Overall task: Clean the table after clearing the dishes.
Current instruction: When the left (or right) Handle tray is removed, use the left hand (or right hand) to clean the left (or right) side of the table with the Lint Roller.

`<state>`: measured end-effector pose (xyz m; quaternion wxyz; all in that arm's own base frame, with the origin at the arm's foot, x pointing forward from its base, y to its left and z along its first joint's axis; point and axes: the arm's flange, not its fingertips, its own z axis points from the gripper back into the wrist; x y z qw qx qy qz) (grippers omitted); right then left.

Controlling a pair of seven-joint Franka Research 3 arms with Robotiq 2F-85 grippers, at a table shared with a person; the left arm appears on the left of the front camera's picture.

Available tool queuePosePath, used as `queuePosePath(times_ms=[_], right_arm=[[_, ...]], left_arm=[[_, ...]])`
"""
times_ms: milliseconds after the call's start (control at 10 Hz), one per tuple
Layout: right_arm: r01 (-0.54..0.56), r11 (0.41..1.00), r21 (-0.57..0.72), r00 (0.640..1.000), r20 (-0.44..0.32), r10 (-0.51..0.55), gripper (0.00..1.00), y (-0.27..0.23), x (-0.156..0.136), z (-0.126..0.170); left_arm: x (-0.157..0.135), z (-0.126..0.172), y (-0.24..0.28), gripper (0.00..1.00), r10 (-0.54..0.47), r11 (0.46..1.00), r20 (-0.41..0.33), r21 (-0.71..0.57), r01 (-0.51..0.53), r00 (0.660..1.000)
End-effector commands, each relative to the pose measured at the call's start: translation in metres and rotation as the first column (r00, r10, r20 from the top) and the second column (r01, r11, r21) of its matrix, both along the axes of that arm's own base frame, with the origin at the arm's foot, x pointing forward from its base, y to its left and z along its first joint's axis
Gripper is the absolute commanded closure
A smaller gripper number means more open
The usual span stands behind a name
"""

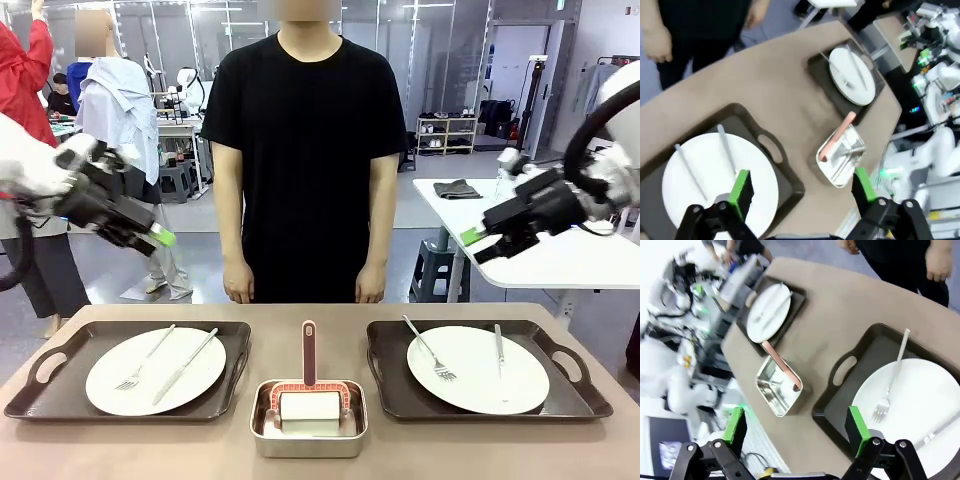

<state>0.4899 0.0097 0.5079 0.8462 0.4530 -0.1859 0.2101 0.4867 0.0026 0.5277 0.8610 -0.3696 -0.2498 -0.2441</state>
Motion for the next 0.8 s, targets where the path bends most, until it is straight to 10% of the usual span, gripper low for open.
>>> queuePosePath(times_ms=[0, 400, 700], right_arm=[[0.158, 0.977, 0.142, 0.986, -0.074, -0.148, 0.0, -0.053, 0.006, -0.019], [0.502, 0.831, 0.238, 0.864, -0.186, -0.468, 0.0, -0.2, -0.056, -0.055], [0.687, 0.695, 0.213, 0.726, -0.246, -0.642, 0.0, -0.272, -0.134, -0.072]], left_arm=[[0.009, -0.024, 0.064, 0.0, 0.093, 0.97, -0.118, -0.213, -0.116, 0.989], [-0.04, -0.061, 0.201, 0.0, 0.333, 0.84, -0.194, -0.384, -0.384, 0.923], [-0.115, -0.082, 0.283, 0.0, 0.55, 0.723, -0.227, -0.353, -0.594, 0.804]])
